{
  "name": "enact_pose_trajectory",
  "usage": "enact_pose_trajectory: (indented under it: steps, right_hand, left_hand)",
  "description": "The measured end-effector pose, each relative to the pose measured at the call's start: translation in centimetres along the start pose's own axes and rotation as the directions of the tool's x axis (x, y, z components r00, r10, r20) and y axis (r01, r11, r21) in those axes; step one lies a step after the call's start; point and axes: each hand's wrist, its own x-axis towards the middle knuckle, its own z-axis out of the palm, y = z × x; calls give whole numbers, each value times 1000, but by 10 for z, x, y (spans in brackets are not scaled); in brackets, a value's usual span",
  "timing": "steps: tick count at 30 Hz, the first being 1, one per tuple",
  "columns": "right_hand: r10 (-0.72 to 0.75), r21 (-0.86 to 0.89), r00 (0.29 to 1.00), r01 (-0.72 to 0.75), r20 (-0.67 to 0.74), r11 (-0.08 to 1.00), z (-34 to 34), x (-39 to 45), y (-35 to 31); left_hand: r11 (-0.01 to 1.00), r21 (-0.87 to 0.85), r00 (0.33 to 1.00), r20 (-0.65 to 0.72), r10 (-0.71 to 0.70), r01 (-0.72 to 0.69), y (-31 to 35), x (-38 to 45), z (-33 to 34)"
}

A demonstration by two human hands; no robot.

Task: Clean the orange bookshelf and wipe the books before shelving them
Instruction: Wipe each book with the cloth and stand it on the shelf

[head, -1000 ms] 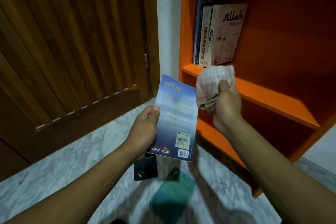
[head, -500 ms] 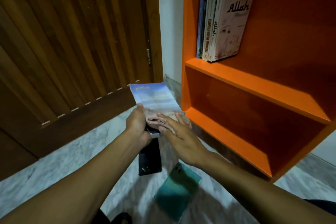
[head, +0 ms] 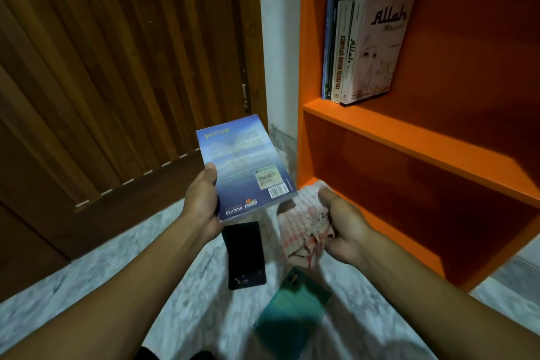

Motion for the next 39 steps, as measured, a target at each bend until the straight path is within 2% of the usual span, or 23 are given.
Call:
enact_pose_trajectory:
  steps: [3, 6, 8, 9, 10, 11, 12, 13, 16, 18, 19, 22, 25, 26, 27, 29, 30, 31, 32, 33, 35, 37, 39]
  right_hand:
    - [-19, 21, 982, 15, 186, 1000, 7, 0, -2]
    - [-131, -52, 966, 145, 221, 988, 11, -5, 0]
    - [-228, -114, 953, 253, 198, 961, 10, -3, 3]
    - [-287, -175, 941, 317, 176, 932, 10, -2, 6]
    - [-355, -269, 924, 381, 144, 884, 11, -2, 7]
    - [-434, -383, 893, 443, 117, 810, 11, -2, 8]
    - [-510, -489, 852, 496, 116, 718, 12, -4, 9]
    - [-576, -565, 801, 555, 163, 611, 11, -6, 11]
    - [-688, -699, 598, 691, 412, 182, 11, -13, 27]
    - [-706, -728, 496, 684, 506, -42, 11, -13, 36]
    - [-689, -730, 489, 678, 534, -84, 10, -12, 38]
    - [-595, -667, 511, 743, 621, -59, 6, -8, 35]
    - [-611, -617, 458, 784, 646, -65, 4, -3, 32]
    - [-635, -600, 473, 800, 610, 20, 4, -1, 31]
    - [-658, -580, 534, 795, 531, 177, 5, -1, 26]
    - [-669, -452, 700, 695, 250, 559, 11, -2, 9]
    - [-642, -324, 763, 627, 74, 708, 13, -2, -3]
    - [-602, -170, 795, 584, -77, 793, 11, -2, -16]
    - [-581, -36, 796, 584, -169, 811, 10, -4, -28]
    - [-608, 2, 767, 621, -206, 783, 7, -5, -39]
    - [-769, -174, 624, 749, -143, 640, 2, -9, -54]
    - [-883, -409, 460, 826, 94, 387, 0, -13, -60]
    - [-837, -572, 403, 809, 369, 137, -2, -11, -58]
  left_hand:
    - [989, 141, 994, 103, 20, -35, -10, -9, 11]
    - [930, 353, 990, 127, 60, -102, -19, -14, 20]
    - [789, 582, 980, 125, 155, -199, -24, -7, 18]
    - [663, 693, 957, 161, 240, -283, -27, -5, 17]
    - [545, 754, 923, 221, 314, -366, -30, -3, 17]
    - [484, 759, 892, 290, 345, -435, -32, -3, 19]
    - [502, 729, 883, 345, 318, -465, -34, -4, 23]
    - [579, 691, 900, 370, 231, -432, -36, -9, 30]
    - [838, 510, 946, 322, 24, -195, -42, -16, 45]
    - [908, 394, 975, 215, 57, -140, -42, -17, 46]
    - [924, 353, 984, 151, 95, -144, -42, -17, 47]
    - [968, 184, 985, 45, 164, -170, -36, -12, 40]
    - [968, 131, 976, 70, 208, -216, -30, -8, 34]
    - [962, 146, 972, 80, 220, -230, -29, -7, 32]
    - [954, 165, 967, 89, 238, -249, -29, -8, 30]
    - [918, 228, 946, 106, 308, -324, -28, -7, 26]
    - [894, 264, 932, 119, 342, -362, -27, -8, 24]
    - [875, 294, 923, 130, 361, -384, -26, -9, 23]
    - [864, 313, 919, 146, 367, -395, -25, -10, 23]
    - [853, 335, 917, 172, 361, -399, -23, -11, 22]
    - [832, 403, 923, 221, 314, -380, -22, -16, 24]
    - [810, 449, 917, 302, 260, -378, -25, -20, 27]
    - [789, 443, 884, 392, 256, -425, -32, -26, 33]
